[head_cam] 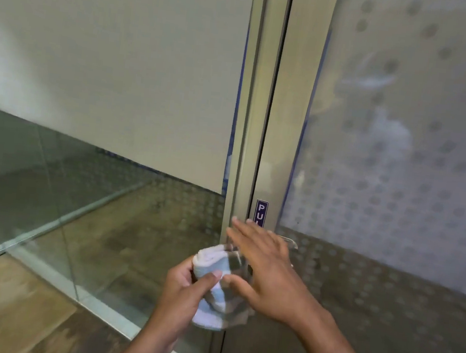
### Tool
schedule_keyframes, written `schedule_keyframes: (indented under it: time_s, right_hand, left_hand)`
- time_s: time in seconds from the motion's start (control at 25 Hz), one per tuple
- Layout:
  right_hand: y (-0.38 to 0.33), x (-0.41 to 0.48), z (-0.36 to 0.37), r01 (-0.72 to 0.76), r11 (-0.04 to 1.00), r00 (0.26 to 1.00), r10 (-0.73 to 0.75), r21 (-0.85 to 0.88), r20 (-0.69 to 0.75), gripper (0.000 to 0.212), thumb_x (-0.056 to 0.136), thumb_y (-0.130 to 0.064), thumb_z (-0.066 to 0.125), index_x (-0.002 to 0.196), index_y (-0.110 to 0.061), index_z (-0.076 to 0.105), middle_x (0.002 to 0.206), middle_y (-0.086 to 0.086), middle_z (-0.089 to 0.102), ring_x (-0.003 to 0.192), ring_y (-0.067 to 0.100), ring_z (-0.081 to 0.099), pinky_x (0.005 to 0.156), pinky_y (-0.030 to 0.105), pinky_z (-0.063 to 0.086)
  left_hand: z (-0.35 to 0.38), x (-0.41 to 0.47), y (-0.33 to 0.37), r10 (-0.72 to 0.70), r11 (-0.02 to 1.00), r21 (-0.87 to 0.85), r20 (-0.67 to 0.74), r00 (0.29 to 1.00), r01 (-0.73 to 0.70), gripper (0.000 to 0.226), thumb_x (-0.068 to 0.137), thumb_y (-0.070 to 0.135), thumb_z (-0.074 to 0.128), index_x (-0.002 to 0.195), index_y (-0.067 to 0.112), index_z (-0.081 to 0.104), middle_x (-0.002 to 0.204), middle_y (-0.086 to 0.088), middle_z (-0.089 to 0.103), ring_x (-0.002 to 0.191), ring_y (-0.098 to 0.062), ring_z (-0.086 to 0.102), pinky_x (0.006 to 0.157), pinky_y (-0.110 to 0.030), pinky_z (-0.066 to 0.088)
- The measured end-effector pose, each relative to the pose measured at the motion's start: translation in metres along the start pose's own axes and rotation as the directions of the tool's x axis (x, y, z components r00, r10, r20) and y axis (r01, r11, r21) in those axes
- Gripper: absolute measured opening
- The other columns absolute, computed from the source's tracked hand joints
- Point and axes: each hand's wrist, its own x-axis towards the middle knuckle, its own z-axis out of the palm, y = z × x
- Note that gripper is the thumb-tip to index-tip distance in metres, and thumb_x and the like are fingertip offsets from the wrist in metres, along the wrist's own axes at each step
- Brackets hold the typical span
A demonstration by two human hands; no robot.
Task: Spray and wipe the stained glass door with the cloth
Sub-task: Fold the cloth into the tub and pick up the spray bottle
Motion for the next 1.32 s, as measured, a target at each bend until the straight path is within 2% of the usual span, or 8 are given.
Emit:
schedule_keyframes:
  time_s: [0.12, 0.24, 0.44, 0.64, 0.76, 0.92, 1.16, 1.32]
  right_hand:
    - [-0.022, -0.009, 0.002, 0.080, 0.997, 0.982, -0.079, 0.003, 0.174, 0.078, 0.100, -0.054, 0.061, 0.166, -0.037, 0.022, 0.177, -0.019, 0.015, 0.164, 0.008, 0.005, 0.132, 0.051, 0.005]
    - [-0.049, -0.029, 0.007, 0.111, 0.992, 0.960, -0.123, 0.062, 0.252, 0.064, 0.099, -0.046, 0.067, 0.157, -0.041, 0.041, 0.160, -0.018, 0.048, 0.161, 0.012, 0.019, 0.130, 0.059, 0.007]
    - [-0.106, -0.076, 0.027, 0.219, 0.963, 0.932, -0.254, 0.156, 0.257, 0.036, 0.092, -0.042, 0.072, 0.126, -0.037, 0.063, 0.118, -0.018, 0.067, 0.135, 0.014, 0.043, 0.119, 0.052, 0.014]
    - [-0.183, -0.126, 0.049, 0.261, 0.923, 0.921, -0.326, 0.284, 0.213, 0.022, 0.092, -0.038, 0.070, 0.112, -0.036, 0.062, 0.107, -0.019, 0.068, 0.122, 0.011, 0.051, 0.115, 0.044, 0.012]
    - [-0.226, -0.145, 0.057, 0.233, 0.892, 0.924, -0.327, 0.387, 0.198, 0.020, 0.093, -0.035, 0.073, 0.111, -0.035, 0.064, 0.102, -0.021, 0.065, 0.112, 0.010, 0.058, 0.115, 0.046, 0.023]
    - [-0.296, -0.165, 0.072, 0.185, 0.818, 0.925, -0.332, 0.545, 0.183, 0.011, 0.095, -0.035, 0.073, 0.104, -0.033, 0.067, 0.092, -0.021, 0.069, 0.095, 0.006, 0.063, 0.100, 0.039, 0.032]
    - [-0.408, -0.206, 0.106, 0.035, 0.700, 0.908, -0.320, 0.714, 0.269, 0.007, 0.094, -0.031, 0.075, 0.098, -0.030, 0.070, 0.079, -0.014, 0.072, 0.073, 0.004, 0.065, 0.085, 0.046, 0.054]
    - [-0.498, -0.249, 0.138, -0.080, 0.627, 0.864, -0.343, 0.775, 0.367, 0.006, 0.094, -0.026, 0.075, 0.095, -0.029, 0.070, 0.080, -0.007, 0.073, 0.071, 0.012, 0.067, 0.067, 0.043, 0.057]
  left_hand:
    - [-0.012, -0.045, 0.000, -0.028, 0.997, 0.070, -0.005, 1.000, 0.028, 0.035, 0.090, 0.027, 0.077, 0.124, 0.037, 0.080, 0.123, -0.005, 0.084, 0.118, -0.030, 0.079, 0.108, -0.049, 0.059]
    - [-0.019, -0.096, -0.002, -0.039, 0.994, 0.097, -0.063, 0.997, 0.045, 0.034, 0.095, 0.022, 0.076, 0.128, 0.032, 0.077, 0.127, -0.005, 0.083, 0.122, -0.028, 0.078, 0.107, -0.043, 0.060]
    - [-0.039, -0.201, -0.011, -0.090, 0.988, 0.106, -0.189, 0.978, 0.111, 0.044, 0.093, 0.019, 0.079, 0.134, 0.014, 0.065, 0.131, -0.008, 0.080, 0.122, -0.020, 0.074, 0.104, -0.033, 0.059]
    - [-0.074, -0.316, -0.010, -0.147, 0.971, 0.132, -0.339, 0.929, 0.202, 0.066, 0.082, 0.018, 0.087, 0.142, 0.015, 0.060, 0.137, -0.003, 0.078, 0.129, -0.017, 0.073, 0.109, -0.030, 0.058]
    - [-0.097, -0.383, -0.018, -0.175, 0.953, 0.121, -0.530, 0.830, 0.279, 0.074, 0.071, 0.012, 0.096, 0.138, 0.012, 0.063, 0.132, -0.004, 0.080, 0.121, -0.017, 0.076, 0.104, -0.030, 0.061]
    - [-0.125, -0.468, -0.022, -0.179, 0.948, 0.065, -0.700, 0.692, 0.311, 0.049, 0.078, -0.014, 0.088, 0.122, 0.002, 0.072, 0.103, -0.002, 0.086, 0.092, -0.012, 0.079, 0.078, -0.023, 0.064]
    - [-0.160, -0.586, -0.003, -0.198, 0.980, -0.158, -0.851, 0.487, 0.123, 0.051, 0.088, 0.024, 0.090, 0.130, 0.001, 0.073, 0.128, -0.022, 0.079, 0.119, -0.038, 0.076, 0.107, -0.052, 0.060]
    - [-0.195, -0.674, 0.011, -0.149, 0.972, -0.074, -0.929, 0.340, 0.224, 0.042, 0.095, 0.045, 0.078, 0.131, 0.026, 0.070, 0.128, 0.003, 0.080, 0.113, -0.019, 0.079, 0.090, -0.035, 0.069]
